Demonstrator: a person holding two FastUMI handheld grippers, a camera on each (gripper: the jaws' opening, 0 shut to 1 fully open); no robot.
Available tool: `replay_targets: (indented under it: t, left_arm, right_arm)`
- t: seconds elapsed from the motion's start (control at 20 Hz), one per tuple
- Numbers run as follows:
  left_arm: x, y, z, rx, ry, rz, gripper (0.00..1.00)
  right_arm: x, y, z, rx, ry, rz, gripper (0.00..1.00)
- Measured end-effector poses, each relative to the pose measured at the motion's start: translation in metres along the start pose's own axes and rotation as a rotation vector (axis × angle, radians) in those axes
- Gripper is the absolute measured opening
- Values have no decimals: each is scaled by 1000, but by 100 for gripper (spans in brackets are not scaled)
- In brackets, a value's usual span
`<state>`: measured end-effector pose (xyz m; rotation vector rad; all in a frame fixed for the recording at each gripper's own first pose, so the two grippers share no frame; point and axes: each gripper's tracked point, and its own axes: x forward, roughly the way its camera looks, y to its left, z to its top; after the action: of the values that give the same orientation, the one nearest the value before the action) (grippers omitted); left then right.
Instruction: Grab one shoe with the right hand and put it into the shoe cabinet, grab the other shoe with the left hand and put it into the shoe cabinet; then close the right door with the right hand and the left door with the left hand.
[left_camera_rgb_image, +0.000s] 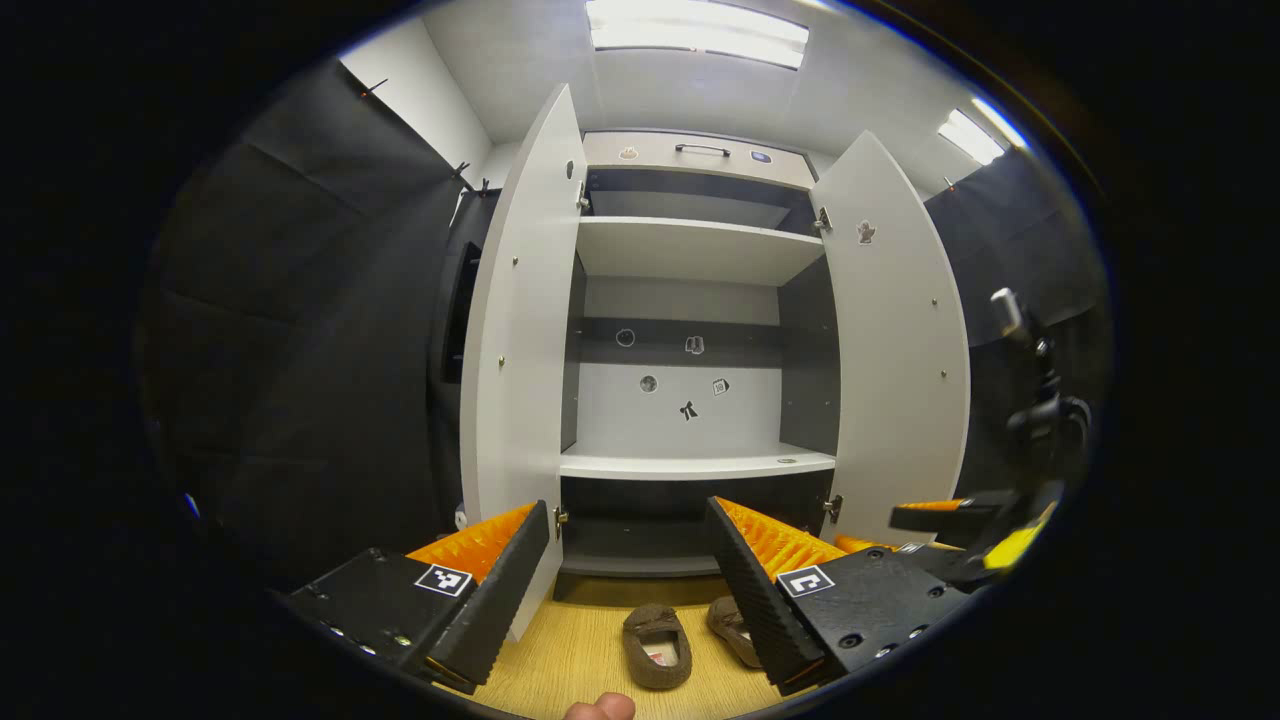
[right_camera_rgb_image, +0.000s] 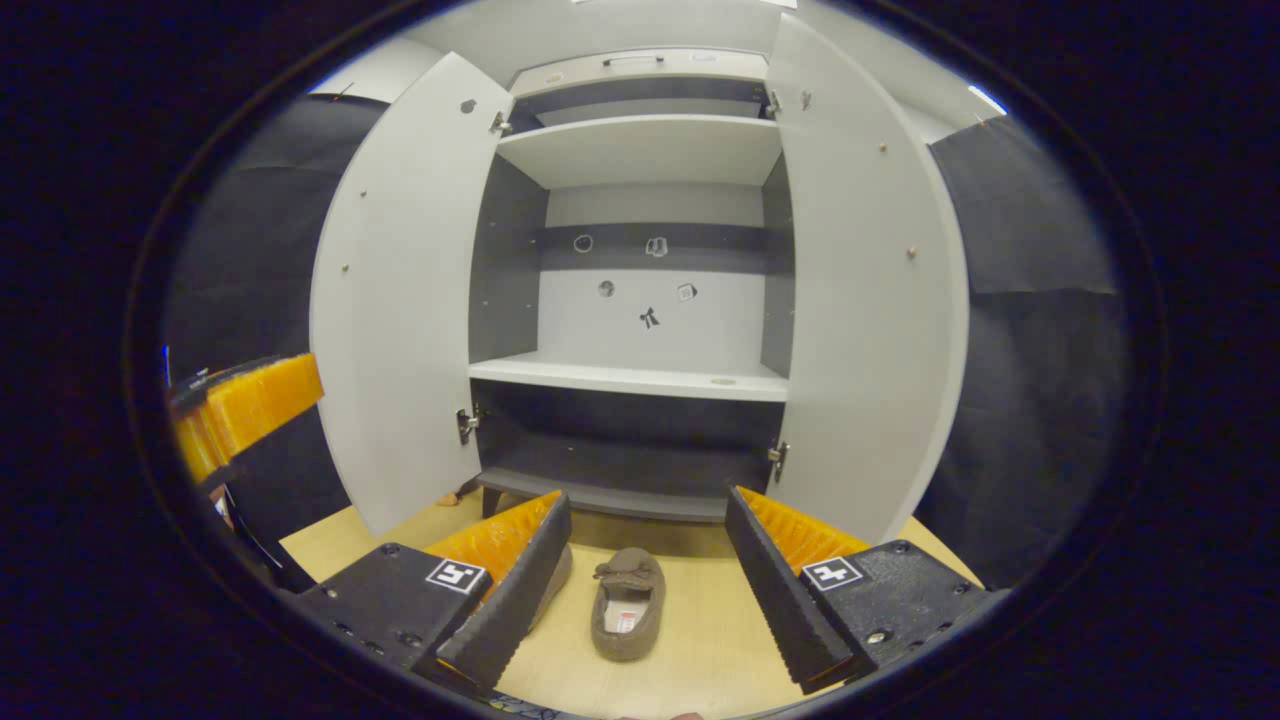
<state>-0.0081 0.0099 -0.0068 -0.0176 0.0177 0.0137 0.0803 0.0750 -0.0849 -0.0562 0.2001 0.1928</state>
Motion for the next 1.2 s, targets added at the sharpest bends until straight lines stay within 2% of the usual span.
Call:
replay_targets:
  t: [0.15,0.25,0.3,0.45,0.55,0.6,0.75,0.9,0.95,1.05,1.1,1.2]
  left_arm:
    - [-3,8,-2,9,8,17,95]
    - [-4,13,-3,9,13,25,95]
    - [-6,17,-4,10,15,32,95]
    - [-6,30,-8,10,29,57,95]
    - [-7,37,-13,12,42,72,95]
    - [-5,41,-14,14,47,81,95]
    - [-5,49,-17,10,57,101,95]
    - [-3,53,-21,11,63,108,95]
    - [-2,53,-21,13,65,108,95]
    - [1,54,-22,14,68,106,95]
    - [3,54,-21,14,66,105,95]
    - [4,52,-21,16,64,105,95]
  right_arm:
    - [37,23,-41,-32,83,51,100]
    - [61,33,-78,-49,168,70,94]
    - [70,36,-95,-58,213,75,94]
    - [97,42,-143,-83,315,84,82]
    - [110,45,-166,-94,364,105,78]
    - [117,46,-173,-101,380,111,78]
    - [135,47,-194,-107,413,113,64]
    - [146,51,-202,-99,421,120,60]
    - [147,54,-209,-92,440,126,52]
    - [148,57,-225,-76,487,124,47]
    - [150,58,-231,-79,499,109,50]
    - [155,57,-233,-94,482,78,49]
